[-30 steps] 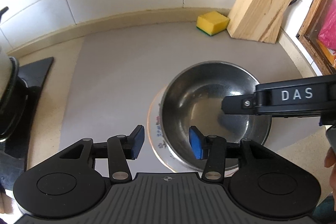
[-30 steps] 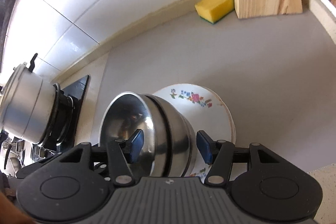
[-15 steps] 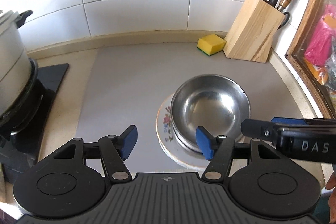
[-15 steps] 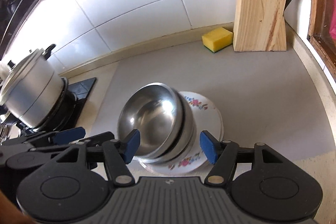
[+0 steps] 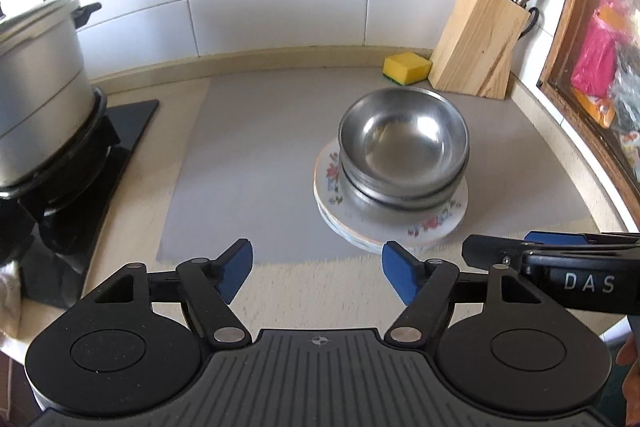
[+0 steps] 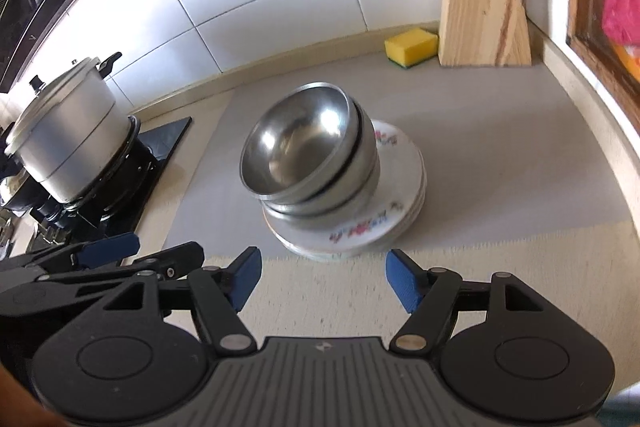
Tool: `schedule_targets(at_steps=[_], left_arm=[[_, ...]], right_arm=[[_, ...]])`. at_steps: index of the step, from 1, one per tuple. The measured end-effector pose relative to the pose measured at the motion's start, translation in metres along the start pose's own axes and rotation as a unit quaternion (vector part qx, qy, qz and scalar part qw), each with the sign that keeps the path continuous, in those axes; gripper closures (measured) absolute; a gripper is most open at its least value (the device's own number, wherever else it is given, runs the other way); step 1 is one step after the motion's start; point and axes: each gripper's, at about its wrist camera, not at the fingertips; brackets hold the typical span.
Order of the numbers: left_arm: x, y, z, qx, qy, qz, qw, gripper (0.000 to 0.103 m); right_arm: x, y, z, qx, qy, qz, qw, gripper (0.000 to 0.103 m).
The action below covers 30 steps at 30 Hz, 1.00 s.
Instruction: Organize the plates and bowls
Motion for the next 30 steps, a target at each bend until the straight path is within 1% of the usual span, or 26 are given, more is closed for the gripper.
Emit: schedule_targets(at_steps=[3,7,10,14,16,18,22,30], left_arm=[[0.0,-0.009,-0.004,-0.007,-0.002,-0.008,0.9999,0.03],[-0.001,-0.016,-0.005,-0.02,0.01,-0.003,0.9997,0.03],[-0.003,-0.021,-0.008,-0.036,0.014,-0.001,0.9993,0.025],[-0.002,-0.029,-0.005,-0.048,0.023,-0.007,0.9986,0.025],[-0.002,-0.034,-0.003,-0.052,0.025,-0.015,0.9982,0.025],[-0.002,-0.039,0.001,-0.055,0.034,-0.012,0.9978,0.025],[-0.001,-0.047,0.009,-0.061,0.034,-0.022,0.9973,0.025],[-0.004,-0.052,0.012,-0.068,0.038,-0.021,0.9967,0.023]], right_arm=[[0.0,-0.012,0.003,0.011,0.0,-0.007,1.0,0.06],[-0.003,-0.023,0.005,0.014,-0.004,-0.011,1.0,0.059],[-0.003,-0.025,0.005,0.01,-0.01,-0.006,1.0,0.057],[0.0,-0.028,0.007,0.012,-0.005,-0.01,1.0,0.056],[-0.001,-0.03,0.011,0.018,-0.009,-0.01,1.0,0.056],[-0.003,-0.032,0.015,0.024,-0.01,-0.007,1.0,0.056],[-0.006,-0.037,0.017,0.017,-0.018,-0.004,1.0,0.056],[-0.008,-0.045,0.019,0.005,-0.022,-0.002,1.0,0.056]])
Point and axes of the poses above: each gripper's, at about its wrist camera, not at the fingertips, and x roughly the way its jaws point, z to its right, y to its top, and after that the axes turned 6 degrees about -x, right-handed
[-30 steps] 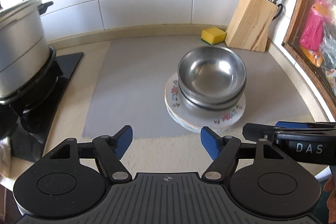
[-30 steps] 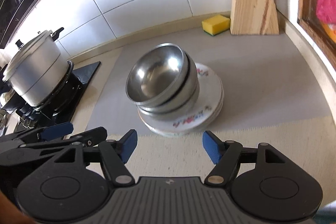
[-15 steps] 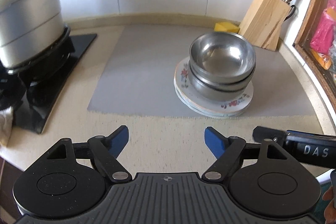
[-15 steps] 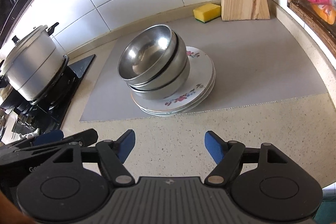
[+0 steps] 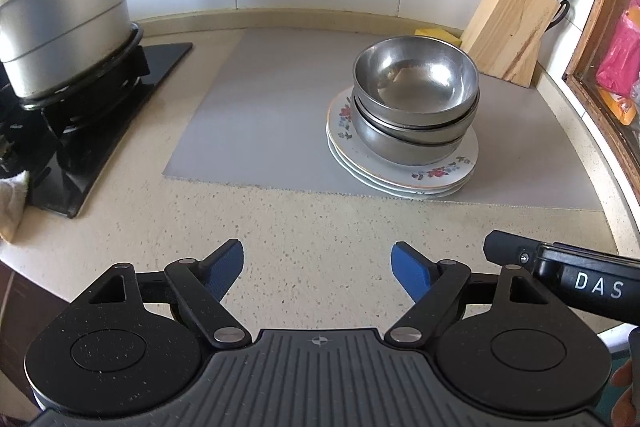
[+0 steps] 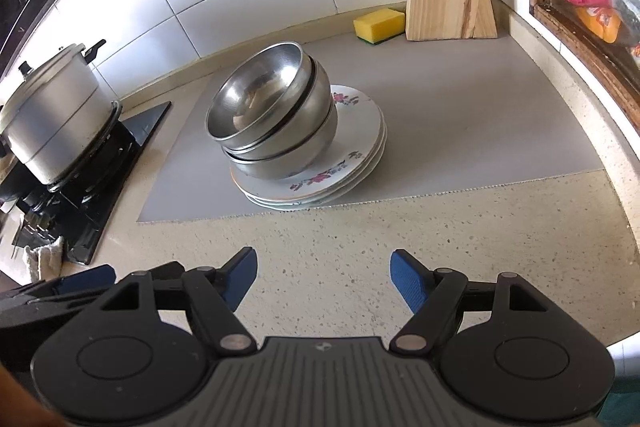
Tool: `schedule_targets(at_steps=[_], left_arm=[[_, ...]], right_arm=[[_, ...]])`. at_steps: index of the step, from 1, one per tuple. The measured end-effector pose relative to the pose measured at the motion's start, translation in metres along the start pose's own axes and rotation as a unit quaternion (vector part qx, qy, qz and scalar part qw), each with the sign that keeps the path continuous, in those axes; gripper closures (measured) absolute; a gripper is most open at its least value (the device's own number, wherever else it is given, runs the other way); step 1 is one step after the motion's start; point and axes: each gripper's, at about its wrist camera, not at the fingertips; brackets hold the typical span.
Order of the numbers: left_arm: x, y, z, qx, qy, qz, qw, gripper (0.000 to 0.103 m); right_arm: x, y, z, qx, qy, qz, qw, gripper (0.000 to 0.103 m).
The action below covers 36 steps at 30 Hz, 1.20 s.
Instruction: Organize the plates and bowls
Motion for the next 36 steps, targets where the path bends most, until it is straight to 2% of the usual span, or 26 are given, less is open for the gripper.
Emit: schedule_targets(at_steps=[10,36], left_arm=[[-0.0025,-0.004,0.0006,-0.007,0.018,0.002,0.9998,0.024],[-0.0061,-0.0042,-0.0066,-0.004,0.031,0.01,0.9995,0.026]], right_arm=[[0.0029,-0.0064,-0.0016,0.002,0.004,-0.003,1.0,0.055],[0.0043,-0.0081,-0.0078,-0.005,0.001,-0.003,1.0,0.055]])
Point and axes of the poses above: each gripper's, at about its wrist camera, not at the fingertips, and x roughly the way its jaws point, z to its right, y to its top, and after that the axes turned 6 degrees about -x, right-handed
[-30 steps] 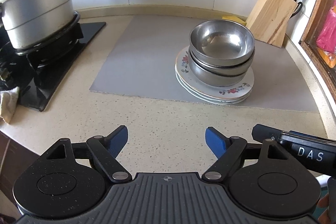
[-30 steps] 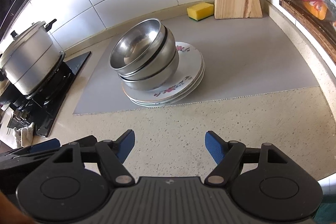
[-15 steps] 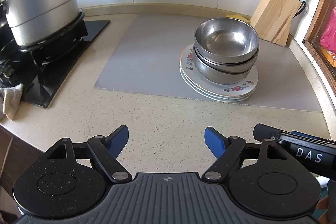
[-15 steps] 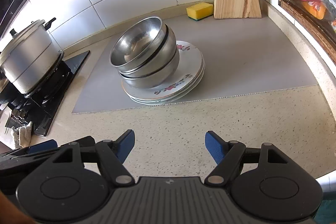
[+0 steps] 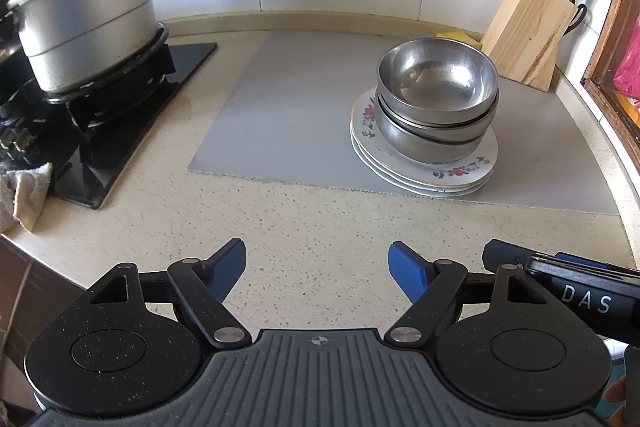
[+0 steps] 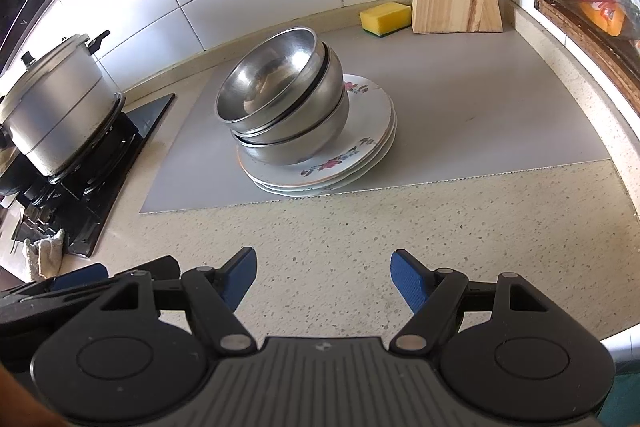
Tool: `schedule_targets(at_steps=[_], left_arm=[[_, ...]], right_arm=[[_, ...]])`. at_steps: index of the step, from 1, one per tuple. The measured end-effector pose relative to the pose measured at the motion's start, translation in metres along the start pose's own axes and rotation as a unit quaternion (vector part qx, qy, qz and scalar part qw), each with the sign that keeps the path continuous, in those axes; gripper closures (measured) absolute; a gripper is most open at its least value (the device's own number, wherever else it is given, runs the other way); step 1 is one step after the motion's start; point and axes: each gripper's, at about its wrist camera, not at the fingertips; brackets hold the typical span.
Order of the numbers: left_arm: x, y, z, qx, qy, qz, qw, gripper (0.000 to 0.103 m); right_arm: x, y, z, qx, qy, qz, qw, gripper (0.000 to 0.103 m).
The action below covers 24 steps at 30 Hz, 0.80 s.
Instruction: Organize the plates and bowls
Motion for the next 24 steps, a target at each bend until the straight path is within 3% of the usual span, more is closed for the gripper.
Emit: schedule_targets(at_steps=[9,24], left_arm=[[-0.002,-0.001,0.001,0.013,0.006,0.009,0.9999,0.027],[0.009,0.002,-0.001,0.012,0.005,-0.008,0.9999,0.025]], right_arm=[[0.0,0.0,0.0,-0.005,0.004,-0.001,1.0,0.055],[0.009,0.002,0.001,-0.002,0.003,-0.013,1.0,0.055]])
Point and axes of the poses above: each gripper's, at about its wrist camera, not at the fingertips, and x roughly the way its jaws point, z to its right, y to its top, and after that the axes turned 6 degrees about -x, right-handed
